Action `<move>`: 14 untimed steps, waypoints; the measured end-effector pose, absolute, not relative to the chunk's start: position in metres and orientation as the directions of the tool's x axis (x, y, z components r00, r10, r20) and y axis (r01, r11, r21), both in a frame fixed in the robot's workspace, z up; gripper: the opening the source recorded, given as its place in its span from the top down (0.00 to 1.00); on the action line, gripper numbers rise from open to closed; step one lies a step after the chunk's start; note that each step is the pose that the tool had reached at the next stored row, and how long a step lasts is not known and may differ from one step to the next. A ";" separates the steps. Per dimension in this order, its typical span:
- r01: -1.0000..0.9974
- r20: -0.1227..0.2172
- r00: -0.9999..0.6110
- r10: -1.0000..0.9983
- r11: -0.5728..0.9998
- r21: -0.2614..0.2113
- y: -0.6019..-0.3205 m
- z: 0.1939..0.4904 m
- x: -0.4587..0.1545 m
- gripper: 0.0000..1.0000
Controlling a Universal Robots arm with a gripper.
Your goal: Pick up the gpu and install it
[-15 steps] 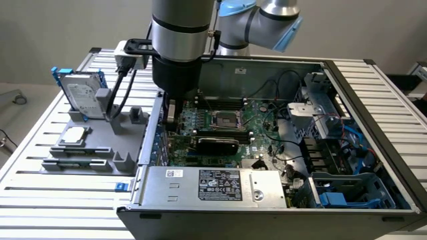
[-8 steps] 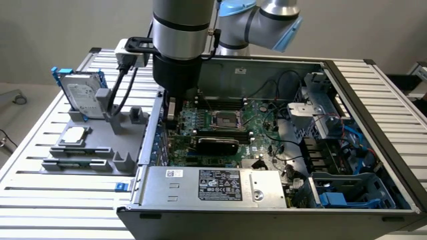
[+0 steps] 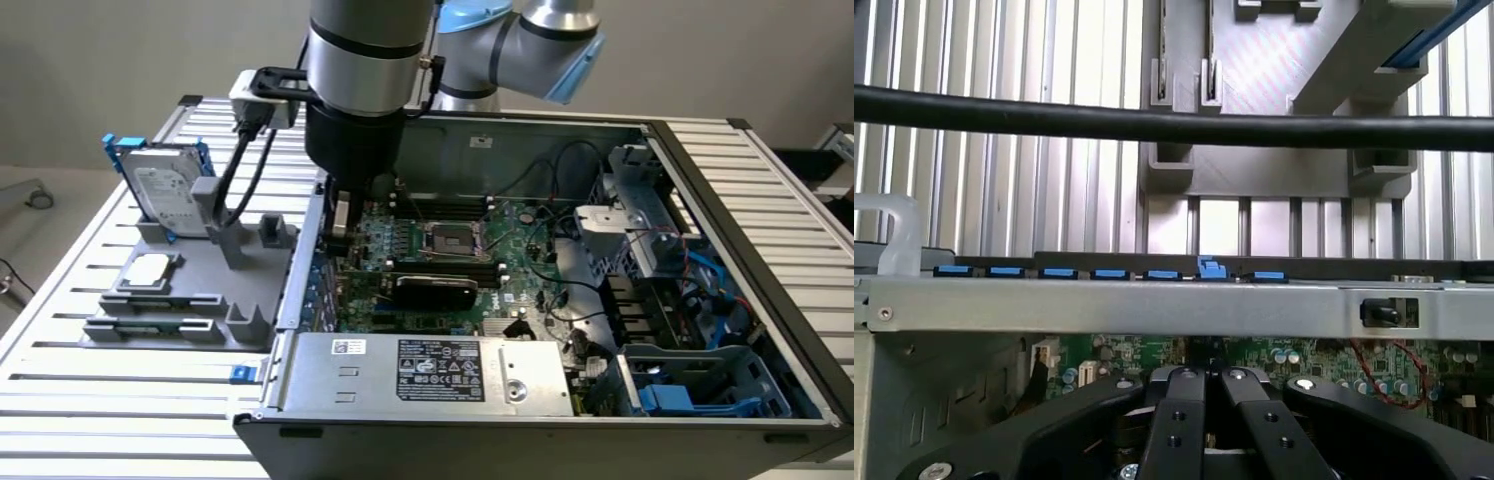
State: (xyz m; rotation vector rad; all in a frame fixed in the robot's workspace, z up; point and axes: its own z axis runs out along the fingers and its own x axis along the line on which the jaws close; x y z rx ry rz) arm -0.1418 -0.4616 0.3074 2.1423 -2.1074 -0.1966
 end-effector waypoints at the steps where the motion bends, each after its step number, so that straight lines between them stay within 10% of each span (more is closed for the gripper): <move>1: -0.983 -0.001 0.016 -1.000 -0.016 0.184 -0.462 0.307 -0.142 0.89; 14: -0.983 0.000 0.016 -1.000 -0.016 0.184 -0.462 0.300 -0.142 0.89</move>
